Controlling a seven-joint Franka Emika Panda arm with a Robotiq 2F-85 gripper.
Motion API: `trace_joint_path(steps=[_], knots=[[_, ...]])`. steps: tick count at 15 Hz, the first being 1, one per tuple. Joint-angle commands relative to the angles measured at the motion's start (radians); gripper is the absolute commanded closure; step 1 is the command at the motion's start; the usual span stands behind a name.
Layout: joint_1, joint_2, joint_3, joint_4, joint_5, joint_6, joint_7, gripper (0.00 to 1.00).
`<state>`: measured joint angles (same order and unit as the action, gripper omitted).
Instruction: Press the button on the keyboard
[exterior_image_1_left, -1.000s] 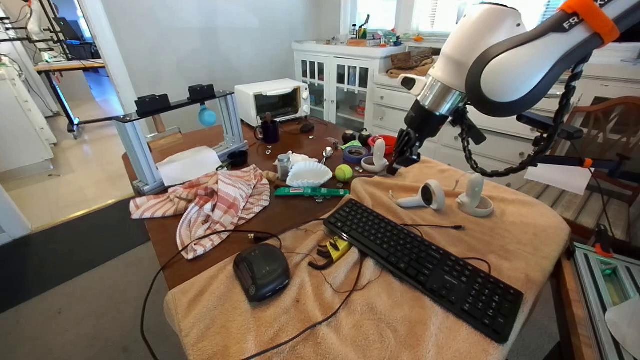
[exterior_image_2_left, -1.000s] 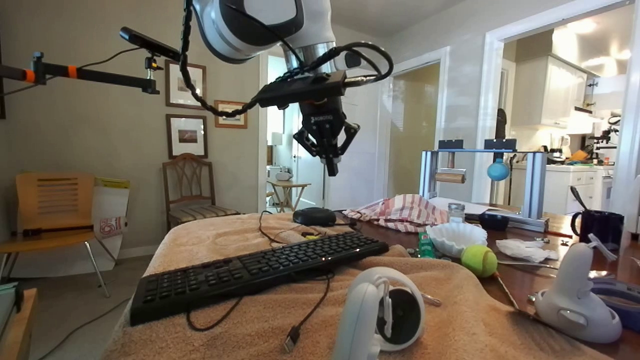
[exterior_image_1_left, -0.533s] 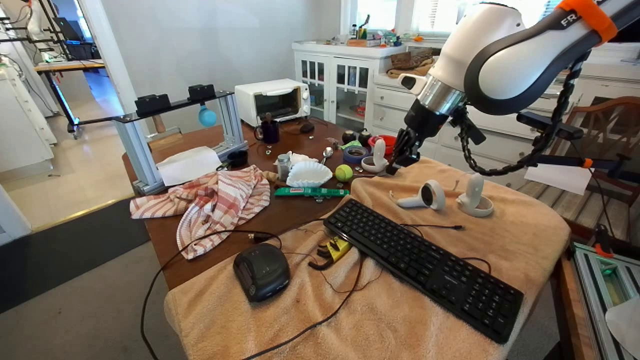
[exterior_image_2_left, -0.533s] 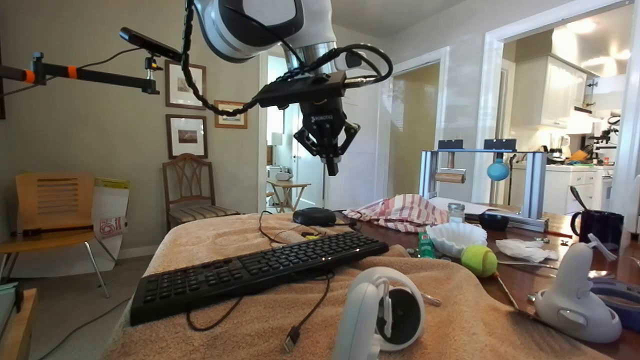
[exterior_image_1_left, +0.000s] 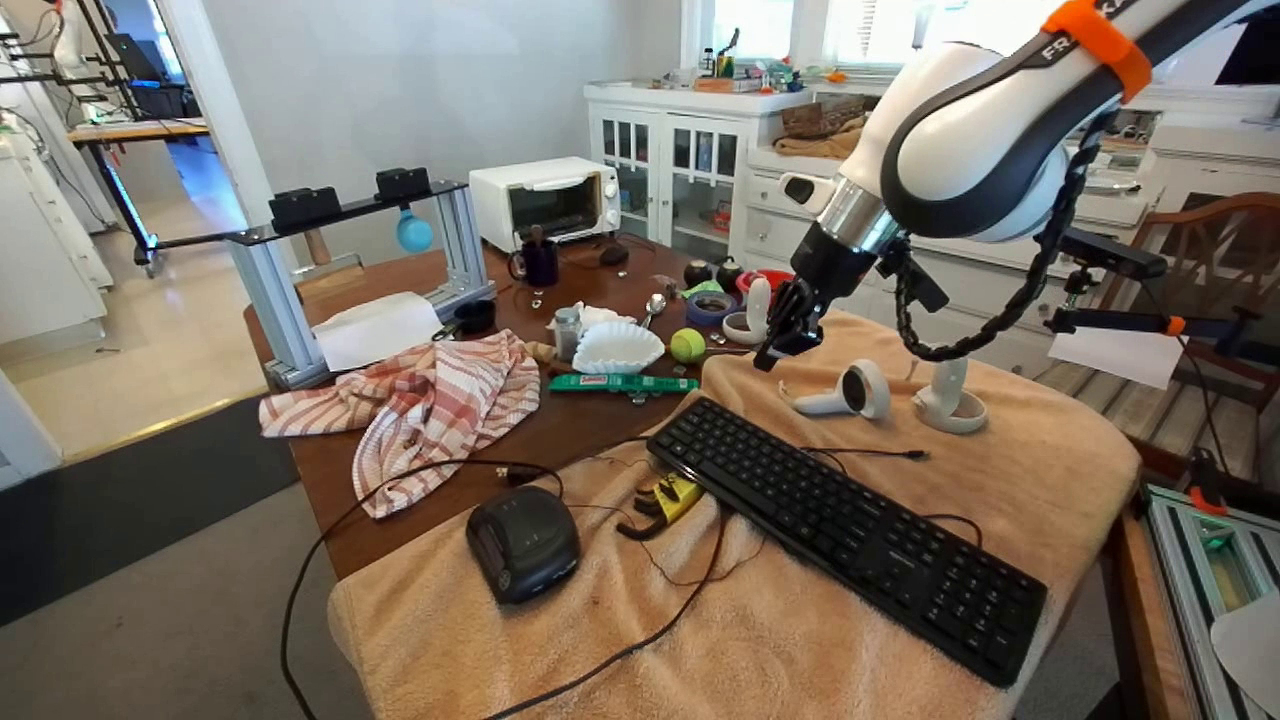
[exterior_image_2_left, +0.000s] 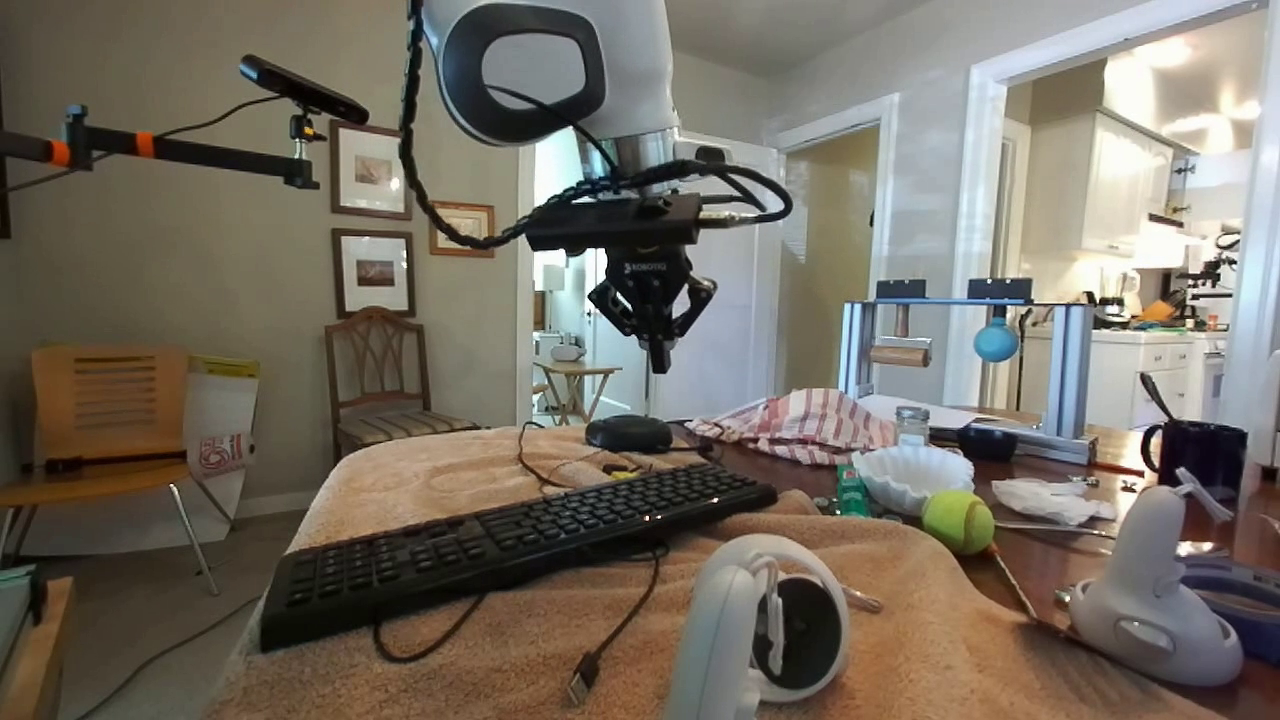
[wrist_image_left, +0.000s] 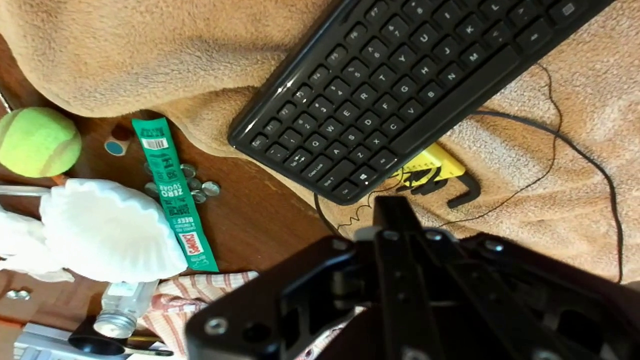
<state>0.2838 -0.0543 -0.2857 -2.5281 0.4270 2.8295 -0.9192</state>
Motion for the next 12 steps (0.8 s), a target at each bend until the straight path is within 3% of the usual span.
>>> trace_joint_path(steps=[1,6,12], knots=[[0.016,0.110,-0.003,0.080,0.127,0.004,-0.138,1.00],[-0.005,0.226,0.033,0.173,0.236,-0.008,-0.253,1.00],[-0.019,0.352,0.046,0.274,0.223,-0.007,-0.256,1.00]])
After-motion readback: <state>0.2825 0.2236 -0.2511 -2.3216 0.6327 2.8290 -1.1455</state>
